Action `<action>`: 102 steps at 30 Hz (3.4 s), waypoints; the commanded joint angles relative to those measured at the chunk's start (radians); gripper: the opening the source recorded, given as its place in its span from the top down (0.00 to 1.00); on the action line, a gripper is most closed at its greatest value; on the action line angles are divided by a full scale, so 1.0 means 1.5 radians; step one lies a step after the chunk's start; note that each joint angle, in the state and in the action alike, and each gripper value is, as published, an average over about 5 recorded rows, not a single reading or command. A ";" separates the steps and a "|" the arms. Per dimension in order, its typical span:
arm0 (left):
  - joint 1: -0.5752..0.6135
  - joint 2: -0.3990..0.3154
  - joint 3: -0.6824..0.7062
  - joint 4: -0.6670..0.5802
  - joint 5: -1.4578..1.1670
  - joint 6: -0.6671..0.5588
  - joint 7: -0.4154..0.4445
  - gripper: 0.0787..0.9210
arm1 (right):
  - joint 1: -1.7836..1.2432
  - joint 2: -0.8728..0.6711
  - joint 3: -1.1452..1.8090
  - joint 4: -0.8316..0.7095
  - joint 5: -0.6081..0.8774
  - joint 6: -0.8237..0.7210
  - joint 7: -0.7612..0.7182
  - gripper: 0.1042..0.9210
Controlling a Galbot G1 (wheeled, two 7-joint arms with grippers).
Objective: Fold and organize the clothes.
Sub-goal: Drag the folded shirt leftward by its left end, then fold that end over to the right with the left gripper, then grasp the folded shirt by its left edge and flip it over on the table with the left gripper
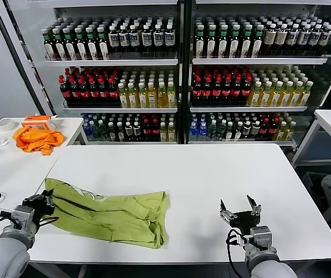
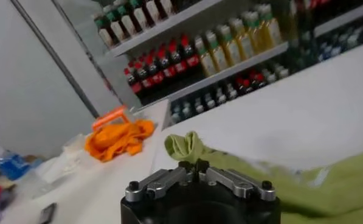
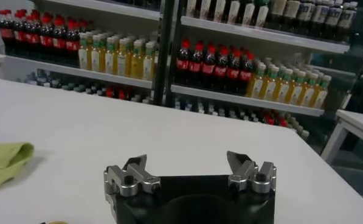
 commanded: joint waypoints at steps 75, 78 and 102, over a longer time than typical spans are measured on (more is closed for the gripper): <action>-0.074 -0.088 0.218 0.129 -0.076 -0.083 -0.030 0.12 | -0.023 0.013 0.018 -0.001 -0.016 0.014 -0.012 0.12; -0.071 -0.090 0.218 0.130 -0.086 -0.084 -0.026 0.13 | -0.024 0.012 0.019 0.000 -0.015 0.015 -0.011 0.12; -0.067 -0.030 0.119 0.023 -0.049 -0.069 0.004 0.90 | -0.028 0.006 0.025 0.002 -0.012 0.018 -0.007 0.12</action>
